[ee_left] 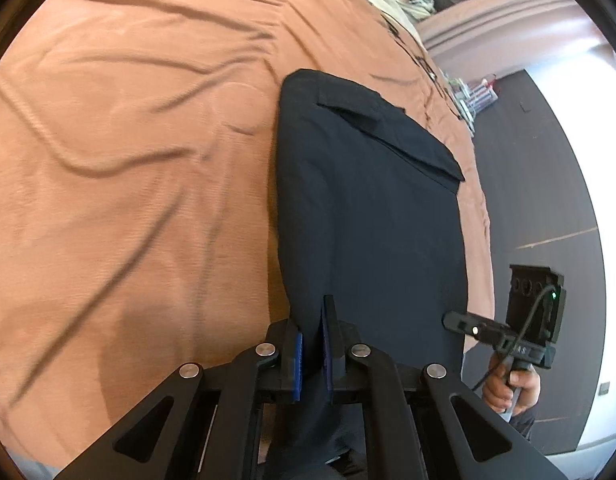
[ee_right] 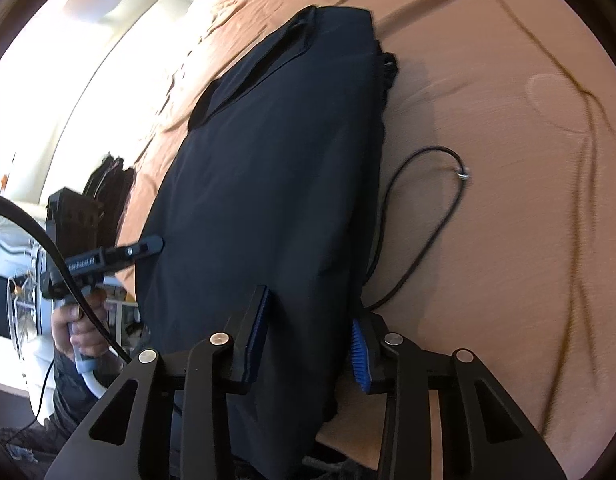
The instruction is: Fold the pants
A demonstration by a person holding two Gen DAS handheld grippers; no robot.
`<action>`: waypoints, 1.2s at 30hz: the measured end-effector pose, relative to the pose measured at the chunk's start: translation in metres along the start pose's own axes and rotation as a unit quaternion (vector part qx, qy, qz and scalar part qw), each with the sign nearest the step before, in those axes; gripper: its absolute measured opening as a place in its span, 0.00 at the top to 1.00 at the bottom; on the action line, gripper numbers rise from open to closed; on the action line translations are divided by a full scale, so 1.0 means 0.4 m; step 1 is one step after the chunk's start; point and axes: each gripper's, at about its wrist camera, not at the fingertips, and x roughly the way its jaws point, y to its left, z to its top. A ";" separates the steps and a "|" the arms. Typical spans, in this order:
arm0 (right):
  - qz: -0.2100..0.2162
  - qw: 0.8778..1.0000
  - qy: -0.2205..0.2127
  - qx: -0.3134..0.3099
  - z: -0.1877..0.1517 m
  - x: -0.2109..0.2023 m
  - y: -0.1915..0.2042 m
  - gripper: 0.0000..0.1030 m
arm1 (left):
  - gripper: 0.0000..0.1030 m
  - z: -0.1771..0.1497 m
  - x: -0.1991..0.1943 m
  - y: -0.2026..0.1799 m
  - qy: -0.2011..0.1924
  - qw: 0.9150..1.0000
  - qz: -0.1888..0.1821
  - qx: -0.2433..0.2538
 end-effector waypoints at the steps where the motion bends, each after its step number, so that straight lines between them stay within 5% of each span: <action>1: 0.002 1.000 0.006 -0.006 0.002 0.008 0.010 0.67 | 0.93 0.003 -0.003 0.009 0.001 1.000 0.002 -0.001; 7: 0.007 1.000 0.022 -0.014 0.022 0.025 0.006 0.65 | 0.83 0.012 0.020 0.012 0.017 1.000 0.008 -0.005; 9: 0.009 1.000 0.012 -0.010 0.030 0.013 -0.003 0.62 | 0.70 0.012 0.025 0.009 0.016 1.000 0.011 -0.003; 12: 0.010 1.000 -0.019 -0.010 0.043 -0.024 -0.014 0.37 | 0.58 0.027 0.023 0.013 0.002 1.000 0.013 -0.007; 18: 0.031 0.998 -0.045 0.025 0.082 -0.028 -0.064 0.33 | 0.58 0.069 0.028 0.029 -0.008 1.000 0.012 -0.015; 24: 0.039 0.998 -0.011 0.040 0.100 0.058 -0.095 0.33 | 0.58 0.087 0.040 0.036 -0.009 1.000 0.009 -0.015; 36: 0.089 0.995 -0.015 0.048 0.136 0.106 -0.113 0.39 | 0.58 0.109 0.064 0.053 -0.014 1.000 0.000 -0.016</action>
